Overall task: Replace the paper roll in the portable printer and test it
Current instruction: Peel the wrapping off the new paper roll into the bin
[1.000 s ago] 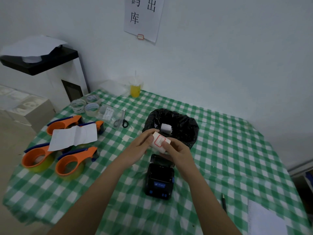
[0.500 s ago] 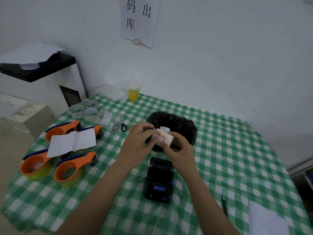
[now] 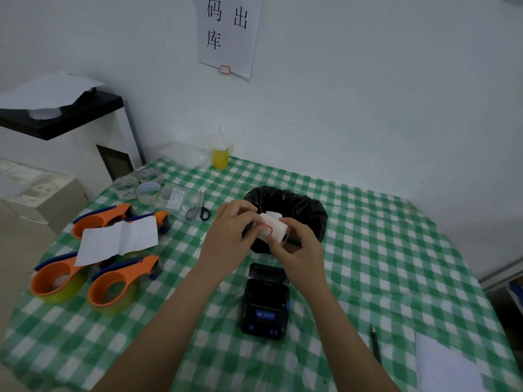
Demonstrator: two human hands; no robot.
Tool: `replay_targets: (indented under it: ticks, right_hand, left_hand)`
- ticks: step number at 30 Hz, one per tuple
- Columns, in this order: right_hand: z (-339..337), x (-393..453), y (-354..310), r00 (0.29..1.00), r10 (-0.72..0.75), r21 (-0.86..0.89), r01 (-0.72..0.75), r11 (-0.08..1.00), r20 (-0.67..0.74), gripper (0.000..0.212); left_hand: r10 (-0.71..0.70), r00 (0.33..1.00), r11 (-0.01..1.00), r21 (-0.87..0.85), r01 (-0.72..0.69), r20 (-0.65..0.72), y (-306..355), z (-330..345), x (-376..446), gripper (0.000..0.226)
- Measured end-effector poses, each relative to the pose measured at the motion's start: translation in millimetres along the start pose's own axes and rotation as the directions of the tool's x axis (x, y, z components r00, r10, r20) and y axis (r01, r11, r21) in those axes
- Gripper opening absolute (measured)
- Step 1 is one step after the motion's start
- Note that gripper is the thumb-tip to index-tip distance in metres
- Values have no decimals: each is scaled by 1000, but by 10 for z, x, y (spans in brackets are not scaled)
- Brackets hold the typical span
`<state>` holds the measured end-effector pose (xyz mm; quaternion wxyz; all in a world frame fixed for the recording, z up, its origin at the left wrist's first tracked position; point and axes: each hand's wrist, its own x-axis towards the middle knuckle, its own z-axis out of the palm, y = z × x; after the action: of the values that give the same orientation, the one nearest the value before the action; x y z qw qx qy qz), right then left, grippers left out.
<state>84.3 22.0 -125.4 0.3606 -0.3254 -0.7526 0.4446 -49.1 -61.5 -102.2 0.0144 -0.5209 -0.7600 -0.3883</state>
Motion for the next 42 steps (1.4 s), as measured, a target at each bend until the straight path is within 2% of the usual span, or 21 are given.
replay_targets:
  ticks: [3,8,12,17,23,27,29,31,34,38,42]
  right_hand:
    - [2,5,27,999,45,35,-45,998,6,35]
    - [-3,26,40,995,95,73,-98,993,42,33]
    - [-11,12,30,996,82,65,-85,994,46,34]
    - [-18,10,15,999,27,35,-29,999,43,37]
    - [-2,12,67,996,59,65,-64,996,65,38]
    - [4,19,87,991,94,96,-103,990,94,44]
    - [-4,26,90,990,97,105,-107,989,99,41]
    - [-10,23,98,990,94,113,-105,988,104,37]
    - [-17,13,101,991,78,107,-90,990,109,43]
    - [-42,1,72,992,63,113,-75,991,108,32]
    - [-56,2,22,994,55,151,-70,986,98,22]
  left_hand:
    - [39,999,999,30,-39,-2,19,4,1,28]
    - [40,999,999,4,-40,2,38,10,15,33]
    - [52,999,999,-9,-52,10,33,0,56,35]
    - [108,991,994,17,-109,83,22,-3,90,31]
    - [112,986,993,21,-116,125,73,22,93,33]
    - [96,986,995,-25,-94,139,60,40,91,13]
    - [85,986,995,-63,-77,143,36,35,92,9]
    - [79,982,994,-93,-63,171,24,13,88,17]
    - [98,970,993,-82,-81,221,16,-14,84,34]
    - [78,977,994,-89,-61,197,33,8,84,9]
    - [64,986,995,-91,-50,156,27,41,95,8]
